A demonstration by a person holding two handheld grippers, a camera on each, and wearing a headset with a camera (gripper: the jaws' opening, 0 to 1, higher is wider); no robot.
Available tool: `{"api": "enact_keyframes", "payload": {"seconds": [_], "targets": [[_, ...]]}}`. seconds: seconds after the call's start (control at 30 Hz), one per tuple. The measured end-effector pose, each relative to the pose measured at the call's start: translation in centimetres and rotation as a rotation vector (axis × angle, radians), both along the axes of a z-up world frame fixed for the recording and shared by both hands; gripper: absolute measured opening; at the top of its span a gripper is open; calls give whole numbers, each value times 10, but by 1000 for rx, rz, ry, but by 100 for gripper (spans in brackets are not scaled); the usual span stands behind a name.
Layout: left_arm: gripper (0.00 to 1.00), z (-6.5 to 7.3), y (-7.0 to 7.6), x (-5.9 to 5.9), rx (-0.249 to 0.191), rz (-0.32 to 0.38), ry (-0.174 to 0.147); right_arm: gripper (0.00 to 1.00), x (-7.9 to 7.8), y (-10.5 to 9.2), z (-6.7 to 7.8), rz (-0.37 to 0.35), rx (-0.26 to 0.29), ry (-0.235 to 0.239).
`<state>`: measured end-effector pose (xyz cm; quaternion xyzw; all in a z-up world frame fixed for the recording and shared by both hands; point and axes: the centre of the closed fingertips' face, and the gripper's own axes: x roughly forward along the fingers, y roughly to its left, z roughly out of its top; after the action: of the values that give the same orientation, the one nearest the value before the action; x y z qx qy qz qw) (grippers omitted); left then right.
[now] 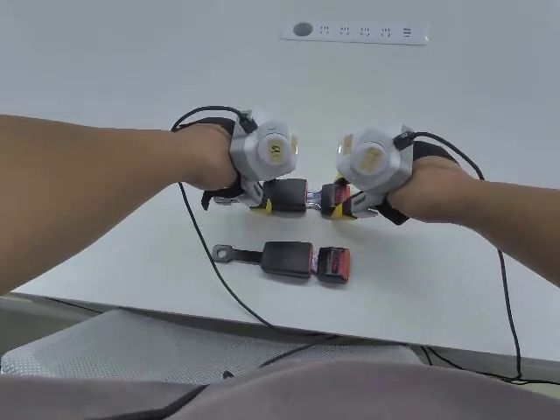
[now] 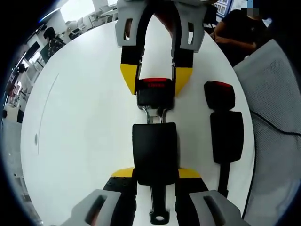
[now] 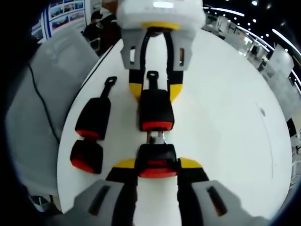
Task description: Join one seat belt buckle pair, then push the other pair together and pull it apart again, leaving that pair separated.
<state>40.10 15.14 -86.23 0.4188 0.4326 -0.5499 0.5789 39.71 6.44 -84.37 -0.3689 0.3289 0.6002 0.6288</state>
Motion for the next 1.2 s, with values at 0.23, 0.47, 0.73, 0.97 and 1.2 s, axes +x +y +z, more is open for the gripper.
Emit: {"api": "enact_keyframes", "payload": {"seconds": [0.23, 0.47, 0.73, 0.97, 1.2], "targets": [[32, 1, -1, 0, -8, -15, 5, 31, -3, -18, 0, -13, -2, -16], [33, 1, -1, -1, -4, 15, -2, 32, -4, -64, -1, -67, -30, -11], [33, 3, -1, -1, 6, 25, -13, 32, -10, -100, -2, -53, -84, -27], [36, 4, 1, 0, 6, 41, -24, 35, -5, -121, -1, -93, -120, -40], [42, 19, 11, 3, -26, 128, -71, 43, -2, -115, 10, -169, -67, -52]]}}
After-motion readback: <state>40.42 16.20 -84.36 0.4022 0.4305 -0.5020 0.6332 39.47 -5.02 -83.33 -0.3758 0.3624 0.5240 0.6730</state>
